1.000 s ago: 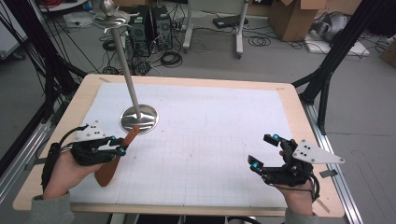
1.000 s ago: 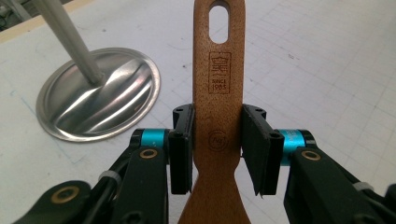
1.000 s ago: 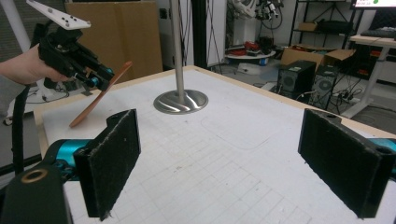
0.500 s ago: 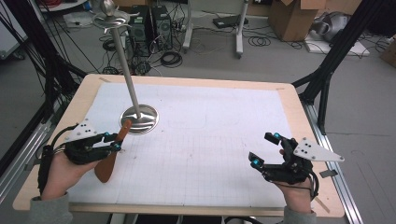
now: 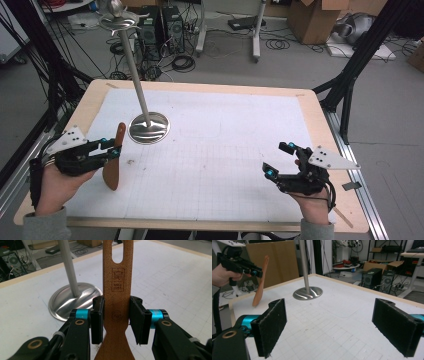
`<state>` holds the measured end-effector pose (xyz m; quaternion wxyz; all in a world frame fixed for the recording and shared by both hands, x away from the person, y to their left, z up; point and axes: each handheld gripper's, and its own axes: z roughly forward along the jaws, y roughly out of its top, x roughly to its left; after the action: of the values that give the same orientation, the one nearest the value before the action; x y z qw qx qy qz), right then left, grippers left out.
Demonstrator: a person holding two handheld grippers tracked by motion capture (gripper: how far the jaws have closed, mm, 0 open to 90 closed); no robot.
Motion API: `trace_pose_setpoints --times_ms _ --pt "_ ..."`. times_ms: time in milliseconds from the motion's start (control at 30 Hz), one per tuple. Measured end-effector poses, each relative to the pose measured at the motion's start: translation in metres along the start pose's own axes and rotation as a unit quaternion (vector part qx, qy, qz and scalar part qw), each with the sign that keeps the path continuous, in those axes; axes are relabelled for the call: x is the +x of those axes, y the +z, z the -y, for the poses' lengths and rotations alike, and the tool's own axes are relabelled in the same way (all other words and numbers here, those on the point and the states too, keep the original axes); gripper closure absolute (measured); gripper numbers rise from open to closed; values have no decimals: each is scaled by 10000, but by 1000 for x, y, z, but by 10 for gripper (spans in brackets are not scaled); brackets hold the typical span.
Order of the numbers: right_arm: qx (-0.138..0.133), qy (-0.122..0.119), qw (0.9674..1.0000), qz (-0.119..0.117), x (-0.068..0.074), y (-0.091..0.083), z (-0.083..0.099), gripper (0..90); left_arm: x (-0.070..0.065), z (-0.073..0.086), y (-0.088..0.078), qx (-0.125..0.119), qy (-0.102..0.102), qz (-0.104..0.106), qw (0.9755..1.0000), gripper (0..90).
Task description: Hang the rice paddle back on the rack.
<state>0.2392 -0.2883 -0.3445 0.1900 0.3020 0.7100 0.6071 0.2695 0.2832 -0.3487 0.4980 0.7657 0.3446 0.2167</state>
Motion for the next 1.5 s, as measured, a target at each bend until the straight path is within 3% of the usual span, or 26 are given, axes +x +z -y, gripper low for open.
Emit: trace_pose_setpoints --times_ms 200,467,533,833,1033,1200,1367,1500 --pt "-3 -38 10000 -5 0 2 -1 112 11 -6 -16 -150 -147 -31 9998 652" --pt "-119 -98 9999 -21 1 -4 -4 112 22 -27 -28 -323 -77 -96 9994 652" --pt "-139 -104 9998 -36 1 -4 -4 112 24 -29 -27 -304 26 -161 9994 652" --pt "-85 -49 9999 -27 -2 -4 -2 112 43 -48 -29 -386 -10 135 9992 652" --pt "-102 -49 9999 10 -3 -5 -2 112 54 -63 -31 -416 0 204 9989 651" --pt "-95 -70 9999 22 -3 -5 -2 112 65 -69 -32 -586 -19 493 9971 652" --pt "-55 -101 9999 26 -2 -5 -3 112 74 -74 -33 -514 -3 442 9977 652" --pt "-56 -111 9999 20 -3 -4 -3 112 81 -82 -38 -589 -66 403 9974 652"
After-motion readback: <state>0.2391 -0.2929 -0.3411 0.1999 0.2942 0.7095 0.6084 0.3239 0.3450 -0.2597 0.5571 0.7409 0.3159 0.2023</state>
